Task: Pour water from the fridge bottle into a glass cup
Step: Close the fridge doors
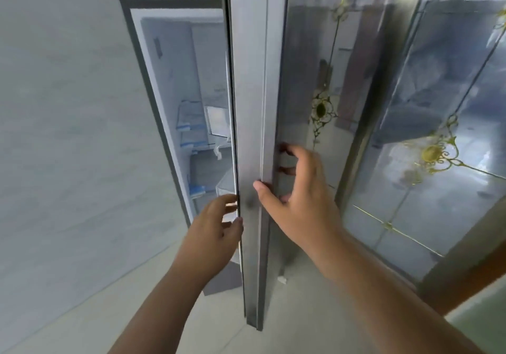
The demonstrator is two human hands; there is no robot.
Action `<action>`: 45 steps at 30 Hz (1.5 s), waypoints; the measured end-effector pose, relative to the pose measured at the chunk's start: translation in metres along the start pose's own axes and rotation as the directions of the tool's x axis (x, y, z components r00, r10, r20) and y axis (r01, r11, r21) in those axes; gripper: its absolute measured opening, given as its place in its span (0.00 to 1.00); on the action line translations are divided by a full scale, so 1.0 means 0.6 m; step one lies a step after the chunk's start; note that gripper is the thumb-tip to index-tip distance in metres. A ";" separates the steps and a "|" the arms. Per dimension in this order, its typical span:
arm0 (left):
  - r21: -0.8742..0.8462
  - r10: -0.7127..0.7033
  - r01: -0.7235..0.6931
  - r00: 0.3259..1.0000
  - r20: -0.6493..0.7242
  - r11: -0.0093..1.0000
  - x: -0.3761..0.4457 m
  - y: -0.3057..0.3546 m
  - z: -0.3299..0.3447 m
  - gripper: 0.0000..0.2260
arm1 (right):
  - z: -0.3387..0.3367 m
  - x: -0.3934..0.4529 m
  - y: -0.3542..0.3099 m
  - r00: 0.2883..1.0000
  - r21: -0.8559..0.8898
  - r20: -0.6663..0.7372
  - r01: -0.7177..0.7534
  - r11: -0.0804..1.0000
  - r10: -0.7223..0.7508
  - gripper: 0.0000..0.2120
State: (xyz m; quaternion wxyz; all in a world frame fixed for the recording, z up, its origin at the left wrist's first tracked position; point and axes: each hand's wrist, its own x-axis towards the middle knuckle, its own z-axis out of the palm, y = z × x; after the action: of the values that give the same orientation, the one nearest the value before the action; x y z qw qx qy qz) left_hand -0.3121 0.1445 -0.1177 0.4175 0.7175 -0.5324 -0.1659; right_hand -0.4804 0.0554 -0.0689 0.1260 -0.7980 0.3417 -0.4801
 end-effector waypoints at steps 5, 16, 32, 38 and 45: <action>-0.032 -0.005 0.000 0.990 -0.144 0.999 0.028 -0.048 -0.048 0.28 | 0.087 0.048 -0.037 0.988 0.028 0.146 0.049 0.998 -0.053 0.34; 0.008 -0.047 0.051 0.967 -0.251 0.999 0.233 -0.195 -0.187 0.23 | 0.283 0.182 -0.081 0.860 -0.227 0.506 0.200 0.953 -0.060 0.32; 0.083 -0.016 0.035 0.976 -0.219 0.996 0.473 -0.327 -0.265 0.11 | 0.441 0.324 -0.030 0.851 -0.471 0.476 0.035 0.881 0.221 0.38; 0.136 -0.022 0.047 0.983 -0.184 0.990 0.527 -0.341 -0.273 0.11 | 0.476 0.348 -0.019 0.866 -0.484 0.442 0.011 0.875 0.234 0.38; 0.115 -0.008 0.032 0.979 -0.206 0.993 0.529 -0.350 -0.265 0.09 | 0.483 0.339 -0.009 0.873 -0.468 0.426 -0.011 0.883 0.237 0.38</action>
State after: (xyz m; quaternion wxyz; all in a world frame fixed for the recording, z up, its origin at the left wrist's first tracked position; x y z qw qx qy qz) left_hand 0.0478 -0.0567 -0.1202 0.4255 0.7594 -0.4881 -0.0635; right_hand -0.1692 -0.1128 -0.0747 0.0477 -0.8732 0.4545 -0.1694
